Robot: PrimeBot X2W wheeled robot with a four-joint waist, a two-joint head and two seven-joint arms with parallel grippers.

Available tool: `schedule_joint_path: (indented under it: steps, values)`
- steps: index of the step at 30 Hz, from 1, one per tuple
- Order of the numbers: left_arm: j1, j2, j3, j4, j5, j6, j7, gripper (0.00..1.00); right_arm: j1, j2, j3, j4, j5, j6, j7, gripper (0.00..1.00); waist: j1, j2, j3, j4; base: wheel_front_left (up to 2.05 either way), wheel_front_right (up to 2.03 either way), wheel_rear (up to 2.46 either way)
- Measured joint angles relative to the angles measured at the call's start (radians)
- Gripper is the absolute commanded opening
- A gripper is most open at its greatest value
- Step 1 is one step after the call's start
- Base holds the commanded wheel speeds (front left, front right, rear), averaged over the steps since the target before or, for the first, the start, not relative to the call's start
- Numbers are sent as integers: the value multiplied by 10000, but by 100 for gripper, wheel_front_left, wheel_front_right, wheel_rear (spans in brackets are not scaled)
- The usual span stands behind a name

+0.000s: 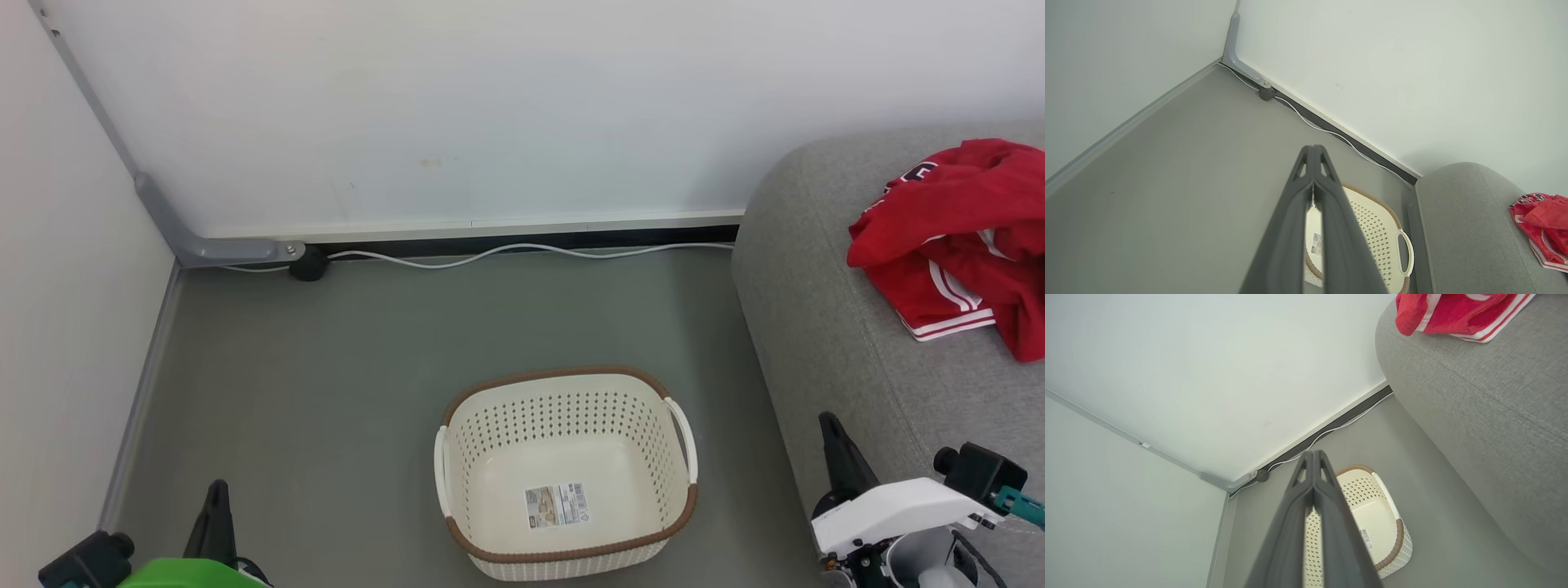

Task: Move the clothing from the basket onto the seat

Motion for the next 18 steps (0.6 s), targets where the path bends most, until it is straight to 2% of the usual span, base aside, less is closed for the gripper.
schedule_joint_path:
  steps: [18]
  values:
    - [-422, -174, 426, 268, -2100, -395, 625, 0, -397, 54, -673, 136, 2234, 336, 556, 0, 0, 0, 117, -52, 0, 0, 0]
